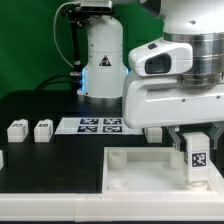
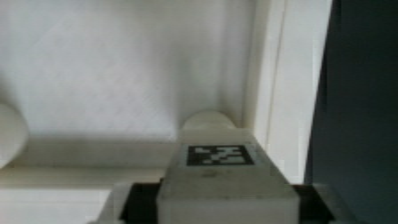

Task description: Assemble one leg

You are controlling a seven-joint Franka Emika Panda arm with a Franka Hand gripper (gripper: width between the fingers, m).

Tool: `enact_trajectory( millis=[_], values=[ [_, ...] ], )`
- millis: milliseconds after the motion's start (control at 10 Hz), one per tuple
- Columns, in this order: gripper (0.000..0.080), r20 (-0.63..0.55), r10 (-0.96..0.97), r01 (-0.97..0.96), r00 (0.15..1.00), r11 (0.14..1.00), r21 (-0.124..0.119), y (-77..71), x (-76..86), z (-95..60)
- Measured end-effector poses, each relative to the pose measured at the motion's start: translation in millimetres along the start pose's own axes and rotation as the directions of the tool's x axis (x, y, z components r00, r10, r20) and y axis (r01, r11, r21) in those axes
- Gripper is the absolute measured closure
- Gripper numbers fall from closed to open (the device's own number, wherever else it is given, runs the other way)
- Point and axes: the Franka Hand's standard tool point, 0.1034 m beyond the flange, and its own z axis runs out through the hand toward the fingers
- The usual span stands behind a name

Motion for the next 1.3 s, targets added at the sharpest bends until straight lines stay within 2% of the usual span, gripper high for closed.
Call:
enact_trajectory(
  millis=[200, 300, 400, 500, 600, 700, 800, 900, 1000, 1100, 1200, 1300],
  values=[
    [0.0509, 0.000, 0.178, -0.178, 0.984, 0.984, 0.005, -1.9, 0.0, 0.0],
    [0.0509, -0.002, 0.276, -0.276, 0.961, 0.961, 0.023, -2.1, 1.1, 0.8],
    [0.0509, 0.007, 0.394, -0.394, 0.919, 0.917, 0.057, -1.0, 2.1, 1.0],
    [0.0509, 0.037, 0.550, -0.551, 0.834, 0.829, 0.099, 0.5, 3.1, 1.3],
    [0.0509, 0.076, 0.703, -0.706, 0.707, 0.696, 0.127, 1.3, 3.7, 1.3],
    [0.0509, 0.113, 0.814, -0.820, 0.570, 0.555, 0.139, 1.8, 4.5, 1.2],
    [0.0509, 0.142, 0.878, -0.888, 0.457, 0.440, 0.133, 1.3, 5.3, 0.8],
    [0.0509, 0.159, 0.933, -0.945, 0.322, 0.307, 0.111, -0.6, 6.1, 0.9],
    [0.0509, 0.164, 0.959, -0.971, 0.232, 0.219, 0.097, -2.3, 6.6, 1.5],
    [0.0509, 0.161, 0.964, -0.975, 0.213, 0.200, 0.096, -2.6, 6.9, 1.8],
    [0.0424, 0.161, 0.964, -0.975, 0.214, 0.200, 0.095, -2.4, 6.8, 2.1],
    [0.0424, 0.159, 0.961, -0.972, 0.228, 0.215, 0.097, -2.6, 6.5, 2.4]
  ],
)
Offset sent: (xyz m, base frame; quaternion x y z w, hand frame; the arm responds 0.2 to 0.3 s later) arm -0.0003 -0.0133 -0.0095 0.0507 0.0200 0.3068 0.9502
